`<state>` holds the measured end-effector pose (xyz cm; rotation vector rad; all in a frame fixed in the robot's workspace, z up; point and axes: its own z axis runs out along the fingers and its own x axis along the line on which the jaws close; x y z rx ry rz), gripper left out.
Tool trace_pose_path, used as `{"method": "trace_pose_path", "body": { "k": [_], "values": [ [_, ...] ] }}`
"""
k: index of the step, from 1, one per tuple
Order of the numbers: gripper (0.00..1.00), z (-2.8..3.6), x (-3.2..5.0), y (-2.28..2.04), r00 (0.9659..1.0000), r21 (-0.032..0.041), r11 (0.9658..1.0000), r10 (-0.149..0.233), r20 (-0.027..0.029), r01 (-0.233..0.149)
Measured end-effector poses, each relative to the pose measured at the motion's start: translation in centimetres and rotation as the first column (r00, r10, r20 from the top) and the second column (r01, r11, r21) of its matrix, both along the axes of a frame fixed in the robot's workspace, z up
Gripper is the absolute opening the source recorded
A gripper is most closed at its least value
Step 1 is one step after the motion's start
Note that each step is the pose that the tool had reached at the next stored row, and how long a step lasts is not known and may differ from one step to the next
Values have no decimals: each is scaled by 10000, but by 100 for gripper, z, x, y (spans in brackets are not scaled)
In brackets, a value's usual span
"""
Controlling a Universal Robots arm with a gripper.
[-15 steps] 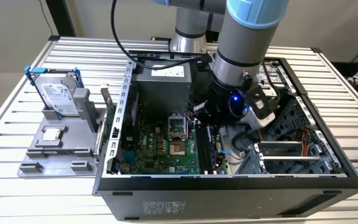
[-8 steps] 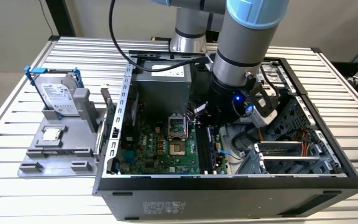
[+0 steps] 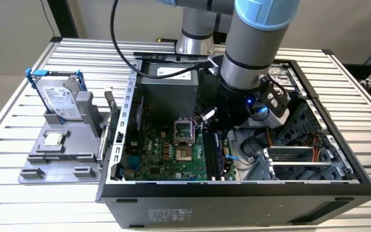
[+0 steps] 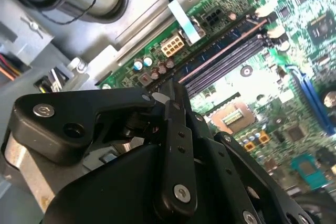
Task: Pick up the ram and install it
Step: 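Press down the ram until it locks into place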
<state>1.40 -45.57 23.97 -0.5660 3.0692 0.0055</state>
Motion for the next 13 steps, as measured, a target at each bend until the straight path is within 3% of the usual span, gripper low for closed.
{"method": "trace_pose_path", "body": {
  "k": [4, 7, 10, 13],
  "values": [
    [0, -15, 0, 0, 9984, -6, 9984, 559, -1, -559],
    [0, -17, 0, 0, 9939, -10, 9939, 1102, -1, -1102],
    [0, -19, 0, 1, 9864, -13, 9864, 1646, -2, -1646],
    [0, -20, 0, 1, 9758, -13, 9758, 2187, -1, -2187]
  ]
}}
